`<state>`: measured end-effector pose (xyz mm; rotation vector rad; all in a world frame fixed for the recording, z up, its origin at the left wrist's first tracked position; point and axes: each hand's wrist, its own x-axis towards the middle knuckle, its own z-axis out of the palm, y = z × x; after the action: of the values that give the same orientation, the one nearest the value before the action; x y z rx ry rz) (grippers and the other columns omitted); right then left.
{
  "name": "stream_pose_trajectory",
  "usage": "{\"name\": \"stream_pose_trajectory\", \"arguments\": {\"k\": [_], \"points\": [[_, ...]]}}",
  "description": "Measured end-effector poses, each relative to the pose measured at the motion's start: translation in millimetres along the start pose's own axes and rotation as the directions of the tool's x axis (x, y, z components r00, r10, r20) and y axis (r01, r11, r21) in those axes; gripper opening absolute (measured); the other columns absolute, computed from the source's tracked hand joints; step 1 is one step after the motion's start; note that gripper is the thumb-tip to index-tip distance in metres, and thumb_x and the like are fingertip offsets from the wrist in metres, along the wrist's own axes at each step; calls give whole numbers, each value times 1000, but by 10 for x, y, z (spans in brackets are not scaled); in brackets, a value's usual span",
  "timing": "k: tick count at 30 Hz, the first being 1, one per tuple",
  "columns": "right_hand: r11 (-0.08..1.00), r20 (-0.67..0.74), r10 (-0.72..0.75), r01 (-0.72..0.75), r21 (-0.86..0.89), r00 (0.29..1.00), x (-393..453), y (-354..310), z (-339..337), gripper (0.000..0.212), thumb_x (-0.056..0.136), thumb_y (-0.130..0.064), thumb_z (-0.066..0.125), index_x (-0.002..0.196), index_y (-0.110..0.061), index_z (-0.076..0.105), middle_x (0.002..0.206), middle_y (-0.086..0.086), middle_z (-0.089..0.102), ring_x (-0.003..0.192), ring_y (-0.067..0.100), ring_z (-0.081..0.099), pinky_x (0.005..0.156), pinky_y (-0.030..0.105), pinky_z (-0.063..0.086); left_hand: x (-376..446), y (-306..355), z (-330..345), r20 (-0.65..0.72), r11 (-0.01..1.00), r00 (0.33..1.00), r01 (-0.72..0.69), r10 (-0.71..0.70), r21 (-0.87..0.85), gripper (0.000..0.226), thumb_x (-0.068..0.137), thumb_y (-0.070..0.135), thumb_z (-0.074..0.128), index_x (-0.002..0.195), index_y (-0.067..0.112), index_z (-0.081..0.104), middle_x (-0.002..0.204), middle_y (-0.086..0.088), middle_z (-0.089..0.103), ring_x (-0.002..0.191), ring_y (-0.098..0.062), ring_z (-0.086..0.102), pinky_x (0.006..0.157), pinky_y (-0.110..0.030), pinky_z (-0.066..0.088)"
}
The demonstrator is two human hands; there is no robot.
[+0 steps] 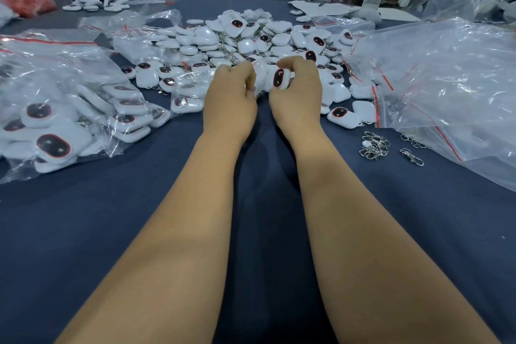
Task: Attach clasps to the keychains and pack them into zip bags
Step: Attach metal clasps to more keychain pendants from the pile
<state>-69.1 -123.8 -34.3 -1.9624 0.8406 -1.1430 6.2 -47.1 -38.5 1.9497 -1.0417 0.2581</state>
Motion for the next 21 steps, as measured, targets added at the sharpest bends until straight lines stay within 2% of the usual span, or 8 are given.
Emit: {"name": "stream_pose_trajectory", "arguments": {"k": [2,4,6,8,12,16,18,21], "points": [[987,-24,66,-61,149,998,3,-28,-15,48,77,8,53,118,-15,62,121,2,59,98,17,57,91,30,49,3,-14,9,115,997,991,75,-71,-30,33,73,-8,39,70,20,56,80,-6,53,74,-27,50,55,-26,31],[943,-18,109,-97,318,994,11,-42,-36,52,78,10,52,120,-19,63,114,-4,63,82,7,56,84,26,52,-3,-26,20,212,982,962,183,-170,-45,36,77,-7,43,72,21,64,77,-2,59,79,-26,56,65,-27,42],[837,15,167,-150,527,986,22,-60,-30,49,83,9,56,125,-17,59,99,-2,61,74,3,55,74,16,48,6,-44,39,192,971,956,235,-224,-39,31,82,-1,48,86,21,70,89,-2,66,89,-23,60,76,-28,46],[673,80,264,-242,698,961,36,-96,1,43,87,8,59,126,-7,56,89,0,62,71,6,56,68,15,47,41,-82,48,121,965,960,259,-253,-38,24,85,7,56,101,18,70,104,-2,68,98,-22,61,79,-27,45],[533,233,281,-354,769,931,26,-132,34,37,88,11,51,117,-6,62,90,4,65,77,14,58,65,20,49,97,-176,39,43,952,953,303,-301,-38,36,81,11,64,117,11,64,119,-11,62,109,-27,59,90,-31,46],[437,387,221,-446,781,895,1,-117,34,39,92,11,45,122,-10,58,113,16,58,95,29,62,68,31,58,79,-129,-17,-68,863,913,352,-401,-361,35,89,8,51,120,14,67,117,-4,67,108,-20,62,92,-28,48],[456,411,248,-480,750,877,-11,-113,69,39,92,12,47,128,-3,51,118,21,59,101,34,63,73,33,60,85,-91,-39,-30,756,892,364,-450,-544,32,88,4,48,107,16,70,103,-5,70,98,-24,66,87,-33,54],[591,395,244,-459,663,886,-20,-76,106,44,87,18,50,128,3,53,108,20,64,95,31,64,77,32,56,90,-19,-60,107,599,880,399,-462,-694,36,84,-3,42,99,6,73,75,-9,64,61,-21,58,52,-21,47]]}}
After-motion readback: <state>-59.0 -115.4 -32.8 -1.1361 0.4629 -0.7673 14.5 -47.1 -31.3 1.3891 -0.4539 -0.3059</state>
